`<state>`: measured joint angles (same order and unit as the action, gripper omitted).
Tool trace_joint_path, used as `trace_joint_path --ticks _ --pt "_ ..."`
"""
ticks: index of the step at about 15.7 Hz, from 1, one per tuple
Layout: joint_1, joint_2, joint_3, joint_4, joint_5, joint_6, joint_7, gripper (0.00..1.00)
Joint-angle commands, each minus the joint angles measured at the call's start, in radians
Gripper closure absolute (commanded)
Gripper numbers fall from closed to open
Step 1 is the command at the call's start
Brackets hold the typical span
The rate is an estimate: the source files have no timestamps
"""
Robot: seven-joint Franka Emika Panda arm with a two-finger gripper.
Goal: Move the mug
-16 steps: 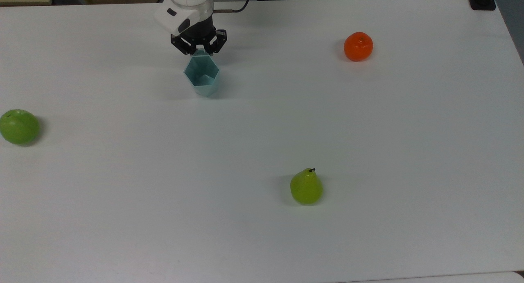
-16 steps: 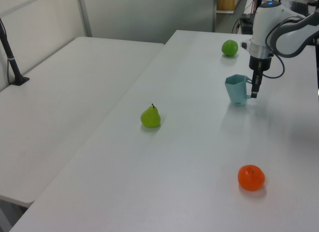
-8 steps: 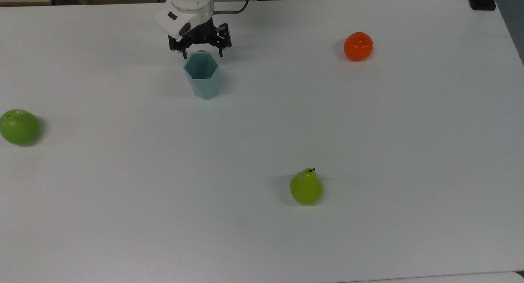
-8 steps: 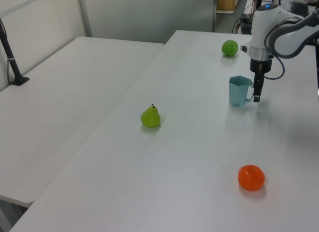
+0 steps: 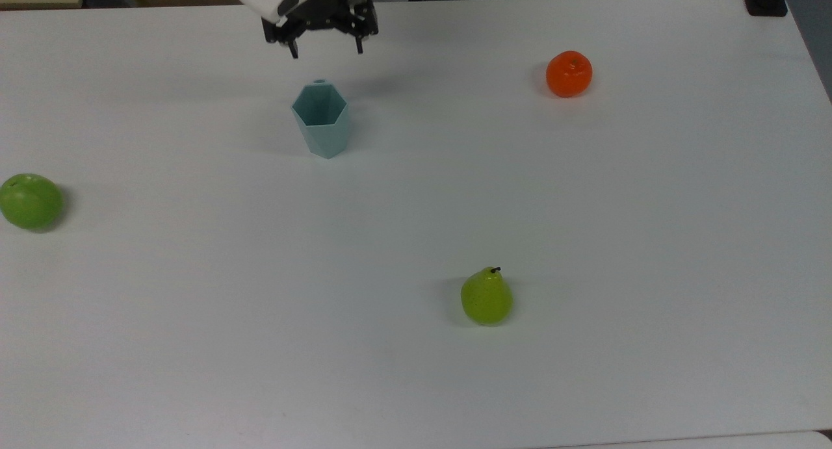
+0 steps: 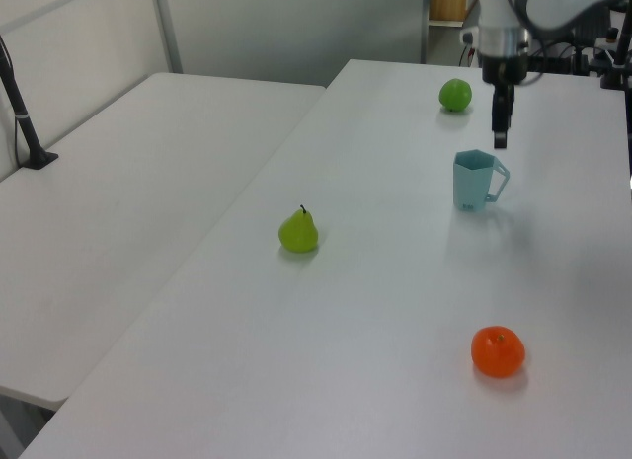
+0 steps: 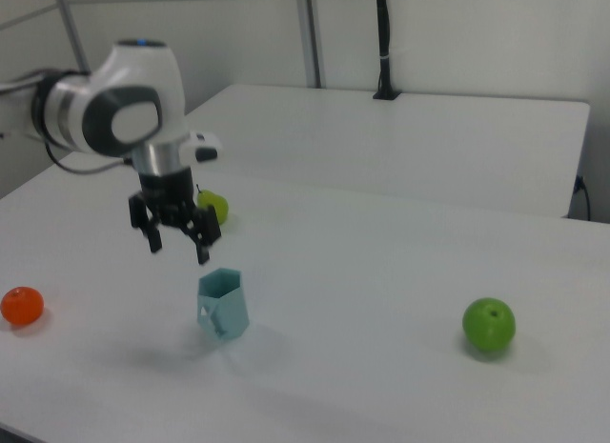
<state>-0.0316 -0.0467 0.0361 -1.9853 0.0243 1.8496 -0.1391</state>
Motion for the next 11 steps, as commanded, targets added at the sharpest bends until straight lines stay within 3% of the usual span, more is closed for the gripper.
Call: trace_joint_path --ticks 1,5,7,11 --pt "0.010 0.005 0.018 0.222 0.031 -0.189 0.075 0.00" --pt "0.004 0.008 0.019 0.348 0.042 -0.239 0.177 0.00" --pt "-0.001 0.008 0.018 0.355 0.051 -0.242 0.260 0.00" --pt "-0.004 0.013 0.008 0.356 0.051 -0.160 0.209 0.00"
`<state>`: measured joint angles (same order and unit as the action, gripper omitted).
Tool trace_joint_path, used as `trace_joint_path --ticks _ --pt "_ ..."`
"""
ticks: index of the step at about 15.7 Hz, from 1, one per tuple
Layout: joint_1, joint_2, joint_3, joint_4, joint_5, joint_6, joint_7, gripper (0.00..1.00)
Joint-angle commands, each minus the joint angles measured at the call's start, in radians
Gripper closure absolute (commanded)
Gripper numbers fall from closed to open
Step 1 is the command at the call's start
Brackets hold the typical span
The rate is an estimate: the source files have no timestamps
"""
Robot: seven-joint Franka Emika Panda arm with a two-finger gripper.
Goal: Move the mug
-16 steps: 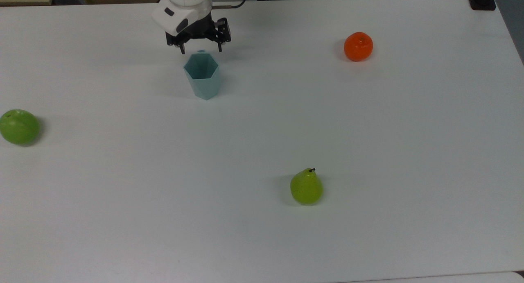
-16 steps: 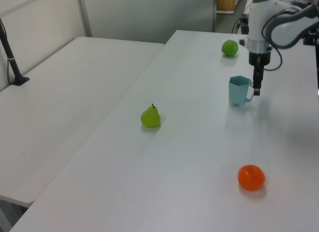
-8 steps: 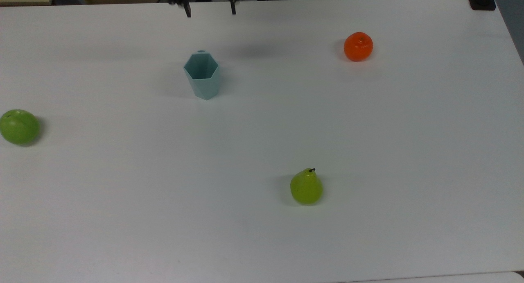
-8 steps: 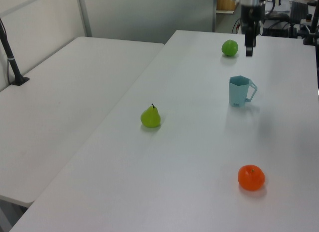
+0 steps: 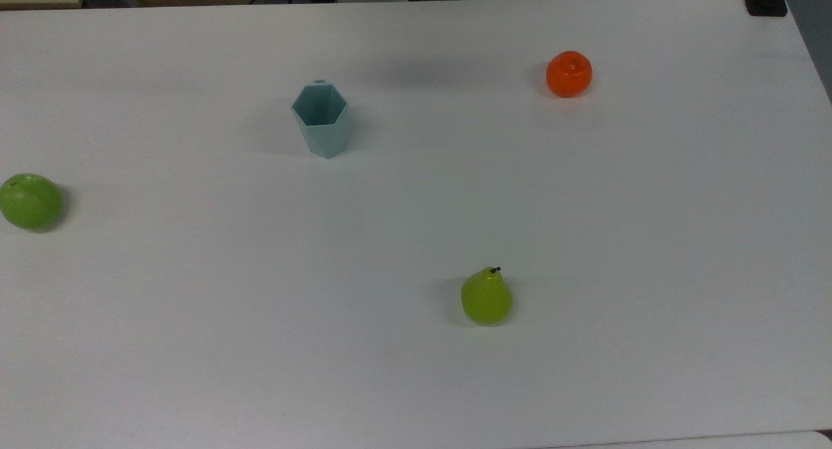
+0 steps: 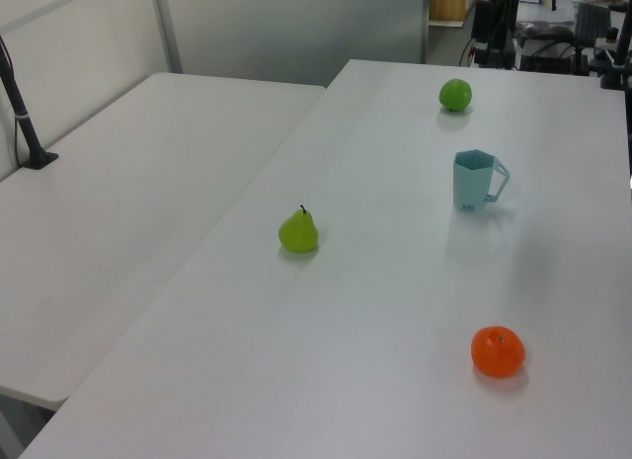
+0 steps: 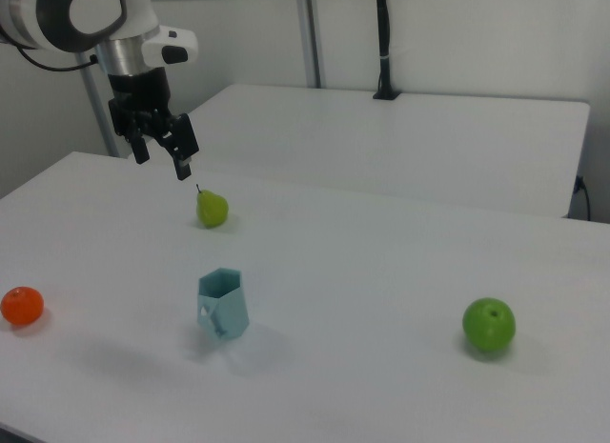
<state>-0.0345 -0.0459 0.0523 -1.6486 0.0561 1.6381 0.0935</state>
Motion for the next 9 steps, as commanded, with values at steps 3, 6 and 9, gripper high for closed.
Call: trace_joint_path --ticks 3,6,9 --pt "-0.012 0.029 -0.009 0.021 0.016 0.127 -0.197 0.00" --pt "-0.022 0.023 -0.011 0.021 0.021 0.123 -0.193 0.00" --pt "-0.022 0.023 -0.009 0.021 0.022 0.128 -0.172 0.00"
